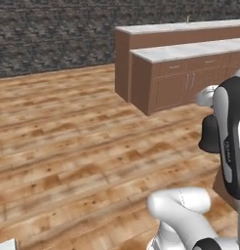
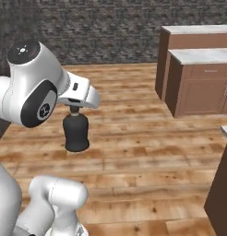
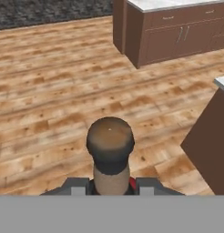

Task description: Get the candle and the liquor from the cabinet and move them to the dining counter.

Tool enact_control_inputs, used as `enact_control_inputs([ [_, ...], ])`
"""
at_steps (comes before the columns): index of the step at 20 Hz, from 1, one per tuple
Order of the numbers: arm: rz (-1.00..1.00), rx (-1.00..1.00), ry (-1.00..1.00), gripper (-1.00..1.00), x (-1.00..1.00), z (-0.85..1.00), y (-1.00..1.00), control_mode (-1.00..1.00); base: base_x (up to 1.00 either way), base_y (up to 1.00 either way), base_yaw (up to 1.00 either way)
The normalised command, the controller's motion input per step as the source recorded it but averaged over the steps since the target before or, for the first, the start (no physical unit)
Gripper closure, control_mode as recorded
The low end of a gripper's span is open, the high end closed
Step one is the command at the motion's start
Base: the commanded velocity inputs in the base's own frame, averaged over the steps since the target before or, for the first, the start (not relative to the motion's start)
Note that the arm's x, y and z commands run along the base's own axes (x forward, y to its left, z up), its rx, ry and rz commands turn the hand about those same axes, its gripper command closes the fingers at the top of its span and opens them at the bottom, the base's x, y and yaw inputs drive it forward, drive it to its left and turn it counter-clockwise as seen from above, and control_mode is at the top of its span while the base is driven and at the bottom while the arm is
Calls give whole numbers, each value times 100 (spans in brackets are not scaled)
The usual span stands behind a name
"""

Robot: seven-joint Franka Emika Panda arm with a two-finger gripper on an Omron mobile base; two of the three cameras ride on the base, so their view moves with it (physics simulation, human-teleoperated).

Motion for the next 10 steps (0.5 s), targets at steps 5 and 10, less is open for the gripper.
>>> enact_control_inputs([
  [5,0,0,0,100,0,0,0,100,100,36,4],
  [10,0,0,0,100,0,0,0,100,100,1,0],
])
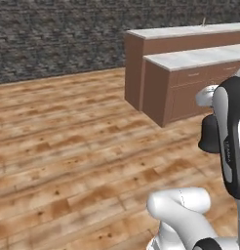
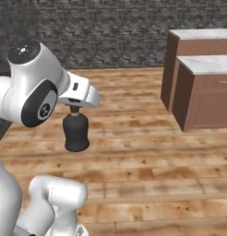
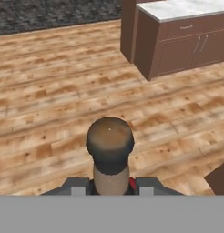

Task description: Get the candle and the liquor from the cabinet and move them to the dining counter.

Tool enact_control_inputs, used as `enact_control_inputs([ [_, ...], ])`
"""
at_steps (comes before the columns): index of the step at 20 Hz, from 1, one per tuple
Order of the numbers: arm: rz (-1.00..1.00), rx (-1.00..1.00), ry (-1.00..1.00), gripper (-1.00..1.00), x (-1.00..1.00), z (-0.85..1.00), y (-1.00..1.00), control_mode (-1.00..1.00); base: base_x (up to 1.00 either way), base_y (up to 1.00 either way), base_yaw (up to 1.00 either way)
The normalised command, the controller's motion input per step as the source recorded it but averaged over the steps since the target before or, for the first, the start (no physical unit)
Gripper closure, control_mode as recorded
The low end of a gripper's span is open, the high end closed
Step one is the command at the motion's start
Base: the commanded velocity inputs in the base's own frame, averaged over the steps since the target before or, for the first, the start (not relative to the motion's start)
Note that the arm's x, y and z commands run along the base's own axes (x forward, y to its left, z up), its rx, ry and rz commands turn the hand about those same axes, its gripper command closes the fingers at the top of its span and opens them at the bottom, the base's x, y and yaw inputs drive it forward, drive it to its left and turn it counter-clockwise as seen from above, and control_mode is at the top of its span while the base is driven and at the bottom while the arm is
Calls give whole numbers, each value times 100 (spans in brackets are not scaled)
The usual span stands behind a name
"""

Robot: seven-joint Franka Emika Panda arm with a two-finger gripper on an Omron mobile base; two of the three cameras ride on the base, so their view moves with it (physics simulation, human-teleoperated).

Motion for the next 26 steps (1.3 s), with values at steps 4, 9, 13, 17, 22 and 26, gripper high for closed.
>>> enact_control_inputs([
  [4,0,0,0,100,0,0,0,100,100,0,0],
  [9,0,0,0,100,0,0,0,100,100,0,0],
  [13,0,0,0,100,0,0,0,100,100,0,0],
  [17,0,0,0,100,0,0,0,100,100,0,-1],
  [22,0,0,0,100,0,0,0,100,100,0,0],
  [26,0,0,0,100,0,0,0,100,100,2,0],
])
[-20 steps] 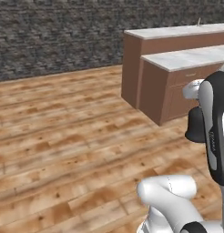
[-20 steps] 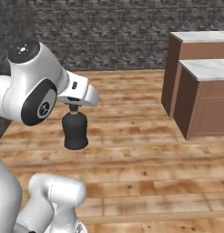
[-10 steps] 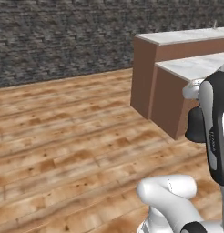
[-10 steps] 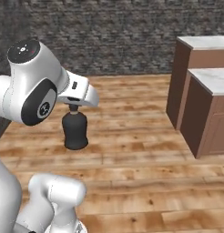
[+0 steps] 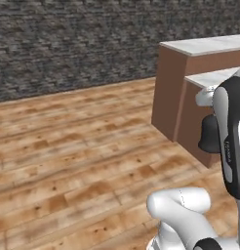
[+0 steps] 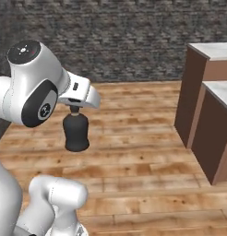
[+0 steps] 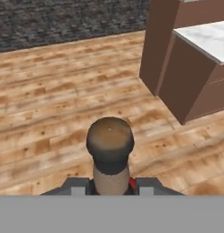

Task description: Get the candle and the liquor from the cabinet and move them to the dining counter.

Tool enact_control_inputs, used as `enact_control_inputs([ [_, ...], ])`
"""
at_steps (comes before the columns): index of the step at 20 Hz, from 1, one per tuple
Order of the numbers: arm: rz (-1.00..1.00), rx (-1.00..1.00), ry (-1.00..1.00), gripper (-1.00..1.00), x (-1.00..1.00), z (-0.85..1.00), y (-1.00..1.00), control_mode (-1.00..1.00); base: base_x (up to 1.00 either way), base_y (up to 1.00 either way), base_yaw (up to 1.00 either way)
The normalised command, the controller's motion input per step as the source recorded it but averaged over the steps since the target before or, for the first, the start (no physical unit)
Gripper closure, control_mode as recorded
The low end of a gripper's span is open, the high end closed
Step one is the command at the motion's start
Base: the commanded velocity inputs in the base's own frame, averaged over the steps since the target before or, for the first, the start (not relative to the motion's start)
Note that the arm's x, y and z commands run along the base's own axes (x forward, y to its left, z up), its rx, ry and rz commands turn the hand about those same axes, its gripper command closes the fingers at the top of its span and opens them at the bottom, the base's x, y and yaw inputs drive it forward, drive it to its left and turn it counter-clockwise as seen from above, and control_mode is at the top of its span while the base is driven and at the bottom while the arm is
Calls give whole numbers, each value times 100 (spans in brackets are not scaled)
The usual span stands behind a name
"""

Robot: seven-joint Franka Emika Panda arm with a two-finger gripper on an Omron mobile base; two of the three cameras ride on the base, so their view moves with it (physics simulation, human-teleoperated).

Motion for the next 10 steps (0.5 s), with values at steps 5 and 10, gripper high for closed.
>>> enact_control_inputs([
  [5,0,0,0,100,0,0,0,100,100,28,-2],
  [10,0,0,0,100,0,0,0,100,100,49,-4],
])
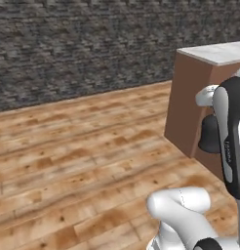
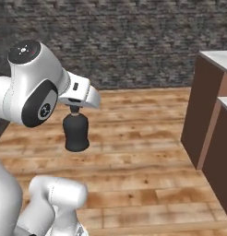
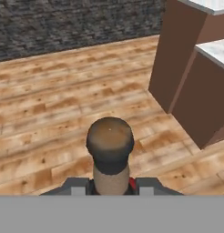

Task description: Get the candle and the liquor from the cabinet and move them to the dining counter.

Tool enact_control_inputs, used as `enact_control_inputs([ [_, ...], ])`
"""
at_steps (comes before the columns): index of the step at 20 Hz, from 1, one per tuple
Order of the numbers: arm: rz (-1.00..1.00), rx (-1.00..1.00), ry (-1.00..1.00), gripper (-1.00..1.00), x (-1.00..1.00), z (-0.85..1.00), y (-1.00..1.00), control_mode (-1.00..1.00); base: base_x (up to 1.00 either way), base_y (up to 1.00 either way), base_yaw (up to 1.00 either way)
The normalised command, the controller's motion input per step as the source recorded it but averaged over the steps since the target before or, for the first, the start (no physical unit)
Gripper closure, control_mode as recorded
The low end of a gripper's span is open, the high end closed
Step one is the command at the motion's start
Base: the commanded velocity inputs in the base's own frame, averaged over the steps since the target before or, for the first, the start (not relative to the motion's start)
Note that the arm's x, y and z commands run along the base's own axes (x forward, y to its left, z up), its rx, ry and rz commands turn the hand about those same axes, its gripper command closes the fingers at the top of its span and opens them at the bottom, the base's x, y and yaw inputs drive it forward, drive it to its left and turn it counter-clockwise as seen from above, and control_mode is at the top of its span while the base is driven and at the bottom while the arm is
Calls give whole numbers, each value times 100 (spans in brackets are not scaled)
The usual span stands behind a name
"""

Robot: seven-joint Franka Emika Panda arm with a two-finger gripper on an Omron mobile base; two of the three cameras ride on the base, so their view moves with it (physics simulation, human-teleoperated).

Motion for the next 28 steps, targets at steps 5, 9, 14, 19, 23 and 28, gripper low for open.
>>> enact_control_inputs([
  [5,0,0,0,100,0,0,0,100,100,55,-5],
  [9,0,0,0,100,0,0,0,100,100,58,-9],
  [14,0,0,0,100,0,0,0,100,100,59,-35],
  [19,0,0,0,100,0,0,0,100,96,65,-61],
  [23,0,0,0,100,0,0,0,100,77,71,-73],
  [28,0,0,0,100,0,0,0,100,74,81,-70],
])
